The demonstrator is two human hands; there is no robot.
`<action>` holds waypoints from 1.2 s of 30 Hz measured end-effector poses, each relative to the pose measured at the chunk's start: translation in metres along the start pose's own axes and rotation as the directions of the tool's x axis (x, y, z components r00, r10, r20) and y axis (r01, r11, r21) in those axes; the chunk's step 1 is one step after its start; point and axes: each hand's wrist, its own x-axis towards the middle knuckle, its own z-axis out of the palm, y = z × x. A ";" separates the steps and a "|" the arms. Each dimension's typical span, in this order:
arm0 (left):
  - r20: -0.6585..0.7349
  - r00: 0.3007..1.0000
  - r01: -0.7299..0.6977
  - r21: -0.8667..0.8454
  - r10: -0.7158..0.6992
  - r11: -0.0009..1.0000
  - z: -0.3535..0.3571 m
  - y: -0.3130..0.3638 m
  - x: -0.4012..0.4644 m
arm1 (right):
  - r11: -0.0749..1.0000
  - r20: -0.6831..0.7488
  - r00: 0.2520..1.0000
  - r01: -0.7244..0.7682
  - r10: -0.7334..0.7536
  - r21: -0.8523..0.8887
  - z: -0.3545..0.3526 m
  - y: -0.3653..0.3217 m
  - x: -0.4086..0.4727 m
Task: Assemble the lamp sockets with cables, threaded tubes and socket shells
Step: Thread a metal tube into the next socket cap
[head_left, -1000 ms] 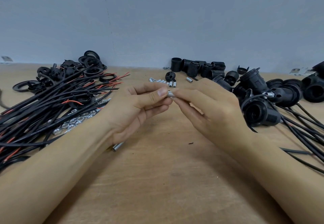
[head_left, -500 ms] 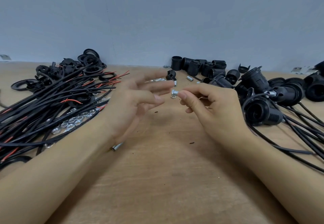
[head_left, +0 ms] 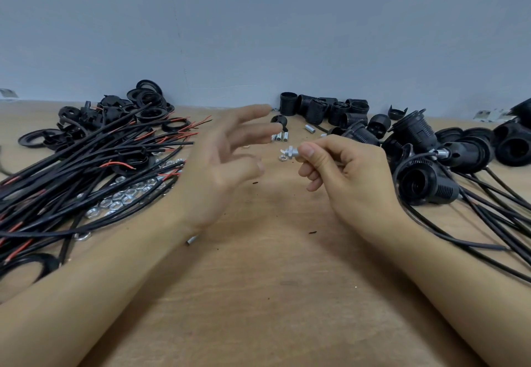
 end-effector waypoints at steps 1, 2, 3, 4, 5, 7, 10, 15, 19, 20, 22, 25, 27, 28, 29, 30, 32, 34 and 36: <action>0.052 0.999 0.004 0.059 -0.007 0.998 0.001 0.000 -0.002 | 1.000 0.004 1.000 -0.015 0.015 -0.004 0.001 0.000 0.000; 0.096 0.995 -0.009 0.114 -0.002 0.993 0.003 -0.001 -0.003 | 1.000 0.003 1.000 -0.028 0.028 -0.009 0.002 0.001 0.000; 0.117 0.993 -0.037 0.158 0.018 0.987 0.004 -0.001 -0.005 | 0.999 -0.003 0.999 -0.035 0.035 -0.014 0.002 0.002 0.000; 0.117 0.992 -0.074 0.188 0.052 0.979 0.004 0.000 -0.005 | 0.999 -0.013 0.999 -0.034 0.033 -0.017 0.002 0.002 0.000; 0.100 0.991 -0.110 0.199 0.091 0.974 0.005 0.000 -0.006 | 0.999 -0.020 0.999 -0.027 0.026 -0.024 0.002 0.002 -0.001; 0.040 0.988 -0.156 0.186 0.151 0.970 0.005 0.001 -0.006 | 0.999 -0.022 0.999 -0.026 0.025 -0.044 0.002 0.002 -0.001; -0.023 0.987 -0.149 0.186 0.156 0.971 0.005 0.000 -0.005 | 0.998 -0.030 0.998 -0.063 0.063 -0.023 0.002 0.002 -0.001; 0.158 0.985 -0.130 0.397 0.071 0.909 0.005 -0.005 -0.007 | 0.979 0.006 0.999 -0.052 0.054 -0.199 0.001 0.004 0.000; 0.054 0.976 -0.215 0.326 0.209 0.920 0.005 0.001 -0.008 | 0.977 0.003 0.999 -0.047 0.049 -0.206 0.003 0.001 -0.002; 0.027 0.973 -0.227 0.281 0.229 0.932 0.005 0.002 -0.007 | 0.977 0.004 0.999 -0.046 0.048 -0.210 0.003 0.001 -0.002; 0.020 0.978 -0.206 0.257 0.208 0.944 0.005 0.002 -0.007 | 0.977 -0.004 0.998 -0.059 0.060 -0.205 0.002 0.002 -0.002; 0.122 0.988 -0.128 0.356 0.090 0.926 0.009 -0.001 -0.010 | 0.975 -0.004 0.997 -0.074 0.075 -0.209 0.000 0.005 -0.001; 0.161 0.979 -0.176 0.370 0.123 0.912 0.009 -0.001 -0.010 | 0.973 -0.010 0.997 -0.073 0.072 -0.221 0.000 0.006 0.000; 0.142 0.976 -0.206 0.363 0.164 0.909 0.008 -0.001 -0.009 | 0.972 -0.013 0.997 -0.073 0.072 -0.223 0.000 0.007 0.000; 0.101 0.975 -0.223 0.345 0.200 0.912 0.006 0.001 -0.007 | 0.972 -0.013 0.997 -0.072 0.071 -0.222 -0.001 0.006 0.000; 0.057 0.974 -0.227 0.331 0.221 0.916 0.004 0.002 -0.006 | 0.973 -0.007 0.998 -0.066 0.066 -0.223 -0.001 0.006 0.000; 0.046 0.982 -0.185 0.366 0.181 0.912 0.002 0.002 -0.006 | 0.970 0.014 0.999 -0.044 0.048 -0.238 0.000 0.004 -0.001; 0.149 0.985 -0.138 0.423 0.081 0.895 0.004 -0.002 -0.008 | 0.969 0.020 0.999 -0.039 0.045 -0.244 0.001 0.003 -0.001; 0.191 0.977 -0.167 0.413 0.095 0.895 0.005 -0.002 -0.009 | 0.972 0.012 0.999 -0.041 0.046 -0.233 0.001 0.004 0.000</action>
